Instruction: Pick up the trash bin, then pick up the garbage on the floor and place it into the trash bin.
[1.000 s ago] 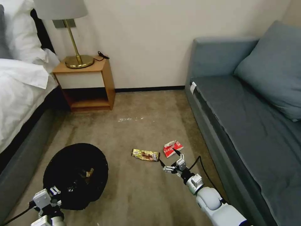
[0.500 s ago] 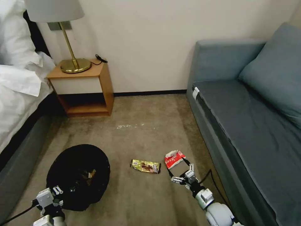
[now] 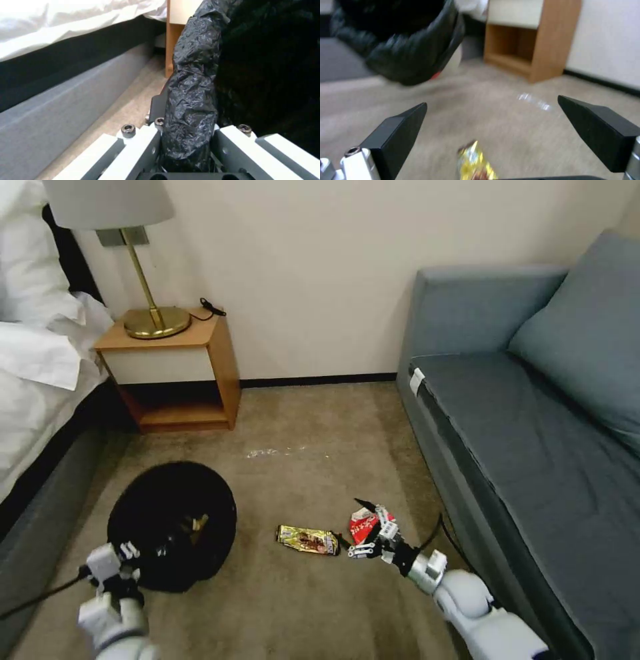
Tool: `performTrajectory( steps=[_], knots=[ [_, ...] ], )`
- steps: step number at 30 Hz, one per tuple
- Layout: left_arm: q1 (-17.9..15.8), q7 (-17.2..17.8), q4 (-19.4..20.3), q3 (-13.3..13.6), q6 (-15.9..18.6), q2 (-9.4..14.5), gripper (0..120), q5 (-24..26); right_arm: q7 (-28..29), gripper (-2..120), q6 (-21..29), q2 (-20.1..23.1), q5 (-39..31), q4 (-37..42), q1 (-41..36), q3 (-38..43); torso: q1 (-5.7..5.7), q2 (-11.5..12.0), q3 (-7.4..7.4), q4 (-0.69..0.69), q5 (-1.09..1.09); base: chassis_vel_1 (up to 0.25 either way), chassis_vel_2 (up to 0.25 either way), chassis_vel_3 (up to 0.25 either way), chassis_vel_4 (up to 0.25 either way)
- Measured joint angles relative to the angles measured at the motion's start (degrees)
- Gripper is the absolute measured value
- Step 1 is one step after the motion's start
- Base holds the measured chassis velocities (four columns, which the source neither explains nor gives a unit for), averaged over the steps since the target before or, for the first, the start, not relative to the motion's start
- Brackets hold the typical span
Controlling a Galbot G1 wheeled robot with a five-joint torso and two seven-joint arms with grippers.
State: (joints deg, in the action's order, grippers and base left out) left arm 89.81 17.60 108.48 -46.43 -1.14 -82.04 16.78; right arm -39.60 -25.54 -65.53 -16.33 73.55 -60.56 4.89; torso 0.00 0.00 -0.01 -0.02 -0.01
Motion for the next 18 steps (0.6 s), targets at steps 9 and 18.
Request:
performTrajectory(
  steps=[9,18],
  knots=[
    [-3.12,0.02,-6.87,-1.08,0.0,2.81,3,1.02,-7.95,100,3.5,-4.8,8.99,-14.65,9.02,0.0,0.0,0.0,0.0,0.03,0.01,0.0,0.0,0.0,0.0],
    [-5.79,0.09,-10.63,-1.4,-0.6,4.39,3,0.35,-8.98,100,6.94,-9.6,16.63,-27.52,18.3,0.14,0.0,0.0,0.0,0.02,0.0,0.0,0.0,0.0,0.0]
  ],
)
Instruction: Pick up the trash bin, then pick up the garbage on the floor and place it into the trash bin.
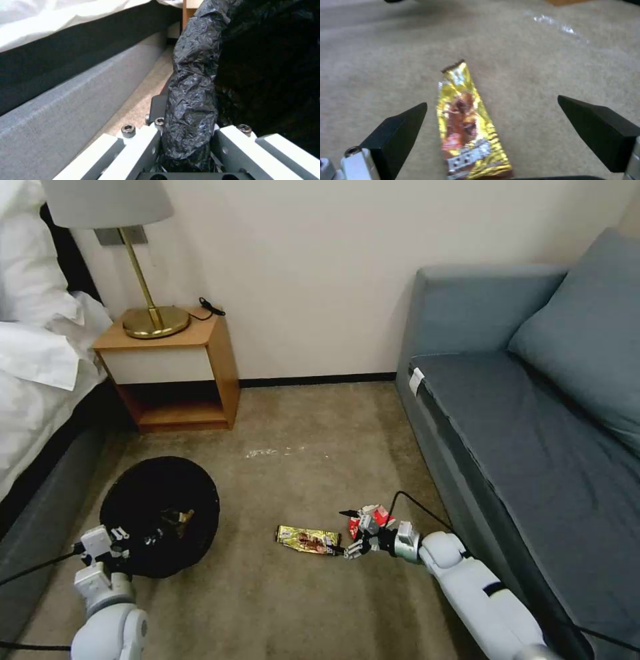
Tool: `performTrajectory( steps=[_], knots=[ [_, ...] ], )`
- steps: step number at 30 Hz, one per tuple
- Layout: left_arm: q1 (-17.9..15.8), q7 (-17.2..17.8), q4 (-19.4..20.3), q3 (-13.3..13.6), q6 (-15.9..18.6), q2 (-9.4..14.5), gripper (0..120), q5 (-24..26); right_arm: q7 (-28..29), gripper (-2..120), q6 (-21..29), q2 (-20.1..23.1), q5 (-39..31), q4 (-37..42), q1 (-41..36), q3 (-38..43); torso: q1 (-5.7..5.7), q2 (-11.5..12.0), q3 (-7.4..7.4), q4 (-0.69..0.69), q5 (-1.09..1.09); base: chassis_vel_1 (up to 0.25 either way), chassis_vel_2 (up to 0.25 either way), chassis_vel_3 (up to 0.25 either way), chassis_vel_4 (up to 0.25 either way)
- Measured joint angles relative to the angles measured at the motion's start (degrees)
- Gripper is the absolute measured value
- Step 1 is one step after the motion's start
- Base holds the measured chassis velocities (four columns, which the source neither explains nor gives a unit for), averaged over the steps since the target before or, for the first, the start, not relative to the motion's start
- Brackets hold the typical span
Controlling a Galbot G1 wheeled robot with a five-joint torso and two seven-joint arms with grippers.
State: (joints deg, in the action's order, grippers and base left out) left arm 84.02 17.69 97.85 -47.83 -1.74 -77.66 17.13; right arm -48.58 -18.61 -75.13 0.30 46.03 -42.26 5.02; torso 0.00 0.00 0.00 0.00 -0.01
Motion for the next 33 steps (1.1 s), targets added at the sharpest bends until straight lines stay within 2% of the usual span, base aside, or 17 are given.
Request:
performTrajectory(
  steps=[10,16,19,21,25,33],
  knots=[
    [1.05,-0.07,-1.35,-0.46,-1.51,-0.66,3,-1.99,-4.65,100,2.26,-5.82,5.97,-12.0,7.73,-1.13,0.0,0.0,0.0,0.01,0.0,0.0,0.0,0.0,0.0],
    [1.46,-0.06,-0.94,-0.78,-1.65,-0.5,3,-2.43,-5.16,100,2.34,-9.6,9.79,-18.92,11.31,-1.99,0.0,0.0,0.0,0.0,0.0,0.0,0.0,0.0,0.0],
    [1.63,-0.04,-0.62,-0.82,-1.8,-0.34,3,-2.43,-3.55,100,2.36,-10.77,11.41,-21.02,12.33,-2.28,0.0,0.0,0.0,0.01,0.01,0.0,0.0,0.0,0.0],
    [1.85,-0.03,-0.37,-0.84,-2.15,-0.3,3,-2.42,0.05,100,2.83,-11.54,12.41,-22.34,12.98,-3.17,0.0,0.0,0.0,0.01,0.0,0.0,0.0,0.0,0.0],
    [2.02,-0.02,-0.06,-0.67,-2.53,-0.51,3,-2.54,3.35,100,3.25,-12.35,13.83,-23.8,13.49,-3.93,0.0,0.0,0.0,0.0,0.01,0.0,0.0,0.0,0.0],
    [1.88,-0.02,-0.68,0.05,-3.2,-1.29,3,-3.47,4.45,100,3.33,-11.77,14.44,-23.98,12.8,-4.92,0.0,0.0,0.01,0.0,0.01,0.0,0.0,0.0,0.0]
  ],
)
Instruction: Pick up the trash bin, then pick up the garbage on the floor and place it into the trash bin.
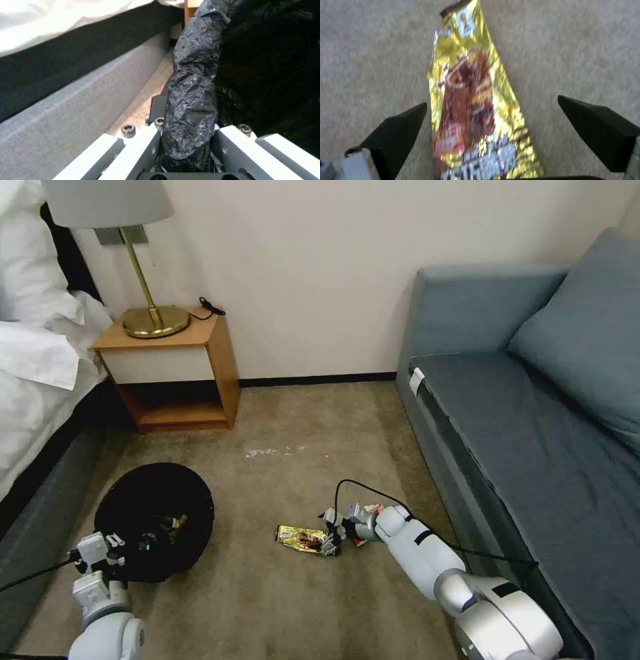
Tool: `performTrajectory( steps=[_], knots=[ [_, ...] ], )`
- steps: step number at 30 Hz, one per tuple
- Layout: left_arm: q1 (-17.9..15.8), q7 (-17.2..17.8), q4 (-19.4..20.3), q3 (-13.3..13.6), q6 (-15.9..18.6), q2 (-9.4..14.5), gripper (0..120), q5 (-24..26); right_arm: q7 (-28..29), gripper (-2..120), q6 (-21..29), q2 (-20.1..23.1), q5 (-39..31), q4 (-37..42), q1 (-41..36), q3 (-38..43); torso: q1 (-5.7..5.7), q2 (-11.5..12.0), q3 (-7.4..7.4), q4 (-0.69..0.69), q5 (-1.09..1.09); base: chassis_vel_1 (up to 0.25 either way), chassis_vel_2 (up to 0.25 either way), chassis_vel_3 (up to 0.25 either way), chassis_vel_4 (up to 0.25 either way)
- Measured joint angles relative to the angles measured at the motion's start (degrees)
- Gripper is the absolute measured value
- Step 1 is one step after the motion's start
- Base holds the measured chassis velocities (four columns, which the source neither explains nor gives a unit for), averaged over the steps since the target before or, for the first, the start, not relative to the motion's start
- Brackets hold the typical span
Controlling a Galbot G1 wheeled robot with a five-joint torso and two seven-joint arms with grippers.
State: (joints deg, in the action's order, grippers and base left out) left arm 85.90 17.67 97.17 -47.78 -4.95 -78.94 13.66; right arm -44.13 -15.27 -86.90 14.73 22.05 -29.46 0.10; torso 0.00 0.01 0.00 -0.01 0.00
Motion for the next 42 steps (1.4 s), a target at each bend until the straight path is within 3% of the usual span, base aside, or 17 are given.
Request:
performTrajectory(
  steps=[5,9,17,24,31,42],
  knots=[
    [0.34,-0.04,-0.08,0.17,-0.4,-0.26,3,-0.24,-0.14,99,0.01,0.58,0.57,0.09,-0.88,0.0,0.0,0.0,0.0,0.0,0.0,0.0,0.0,0.0,0.0],
    [0.75,-0.14,-0.08,0.17,-0.68,-0.27,3,-0.27,-0.22,88,0.01,0.74,0.96,0.09,-1.51,0.22,0.0,0.0,0.0,0.0,0.0,0.0,0.0,0.0,0.0],
    [1.28,-0.29,-0.72,0.03,-1.69,-0.17,3,-0.14,-1.45,56,0.01,0.45,1.3,0.51,-2.17,0.59,0.0,-0.01,0.01,-0.01,0.0,0.0,0.0,0.0,0.0],
    [1.73,-0.32,-1.28,-0.36,-2.4,0.33,3,0.7,-1.65,34,-0.11,0.24,0.99,1.04,-2.66,0.99,0.0,0.0,0.0,0.01,0.0,0.0,0.0,0.0,0.0],
    [2.58,-0.37,-1.92,-0.55,-3.29,0.37,3,0.99,-3.19,4,-1.27,2.05,-3.01,4.98,-4.21,1.74,0.0,0.0,0.0,0.01,0.01,0.0,0.0,0.0,0.0],
    [3.46,-0.4,-0.48,-0.11,-3.21,-0.78,3,0.52,-3.93,0,-2.92,8.39,-10.64,13.83,-6.83,2.94,0.0,0.0,0.0,0.0,0.02,0.0,0.0,0.0,0.0]
  ],
)
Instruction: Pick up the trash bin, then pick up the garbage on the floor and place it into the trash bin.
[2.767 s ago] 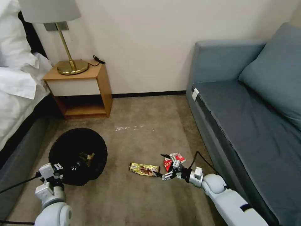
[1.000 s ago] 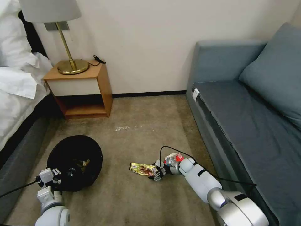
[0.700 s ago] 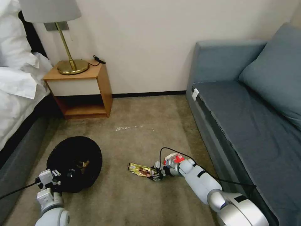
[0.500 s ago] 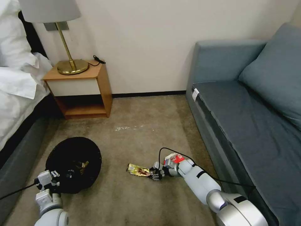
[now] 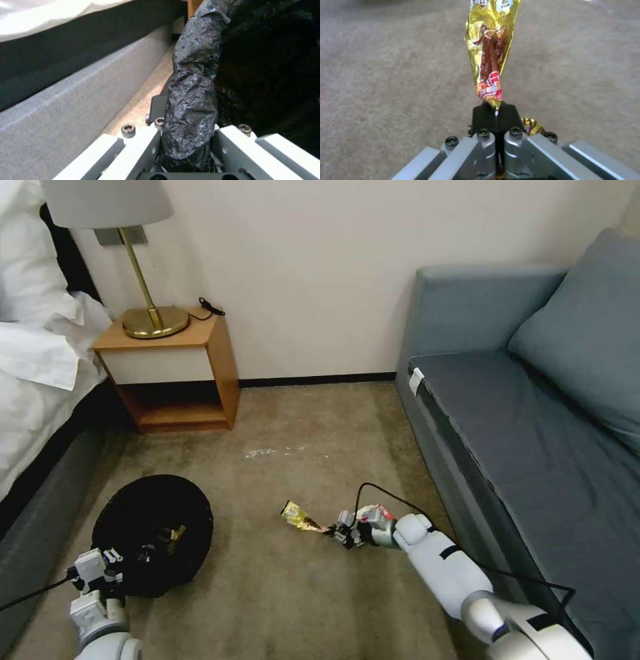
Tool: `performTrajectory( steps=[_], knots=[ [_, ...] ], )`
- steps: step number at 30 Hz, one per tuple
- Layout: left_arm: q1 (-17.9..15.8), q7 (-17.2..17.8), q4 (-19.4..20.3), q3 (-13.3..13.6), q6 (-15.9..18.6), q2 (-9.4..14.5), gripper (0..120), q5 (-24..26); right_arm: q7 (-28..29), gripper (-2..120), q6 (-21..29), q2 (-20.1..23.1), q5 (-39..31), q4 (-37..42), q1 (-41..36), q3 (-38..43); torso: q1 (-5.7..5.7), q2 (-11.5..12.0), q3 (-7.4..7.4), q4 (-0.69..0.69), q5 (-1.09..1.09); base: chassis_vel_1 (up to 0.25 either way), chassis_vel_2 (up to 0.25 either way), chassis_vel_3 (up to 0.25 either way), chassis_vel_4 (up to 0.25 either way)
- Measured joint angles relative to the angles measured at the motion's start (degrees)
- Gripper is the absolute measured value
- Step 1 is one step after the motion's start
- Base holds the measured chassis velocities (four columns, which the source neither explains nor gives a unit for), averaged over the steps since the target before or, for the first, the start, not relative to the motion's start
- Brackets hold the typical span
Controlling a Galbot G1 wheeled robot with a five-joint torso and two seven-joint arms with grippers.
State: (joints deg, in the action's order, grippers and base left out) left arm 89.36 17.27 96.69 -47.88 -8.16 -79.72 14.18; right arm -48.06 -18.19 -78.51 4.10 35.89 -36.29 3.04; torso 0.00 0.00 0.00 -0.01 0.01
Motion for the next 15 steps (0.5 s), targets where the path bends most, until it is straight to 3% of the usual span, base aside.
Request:
performTrajectory(
  steps=[6,15],
  knots=[
    [-0.23,0.03,-0.33,0.51,0.0,-1.0,3,-0.87,0.22,0,-1.15,1.86,-3.73,3.08,-0.97,0.4,0.0,0.0,0.0,0.0,0.0,0.0,0.0,0.0,0.0],
    [-0.41,0.06,0.32,1.78,-0.02,-1.77,3,-1.77,3.48,0,-2.14,1.63,-16.13,8.82,-0.53,-0.04,0.01,0.0,0.0,0.01,-0.02,0.0,0.0,0.0,0.0]
  ],
)
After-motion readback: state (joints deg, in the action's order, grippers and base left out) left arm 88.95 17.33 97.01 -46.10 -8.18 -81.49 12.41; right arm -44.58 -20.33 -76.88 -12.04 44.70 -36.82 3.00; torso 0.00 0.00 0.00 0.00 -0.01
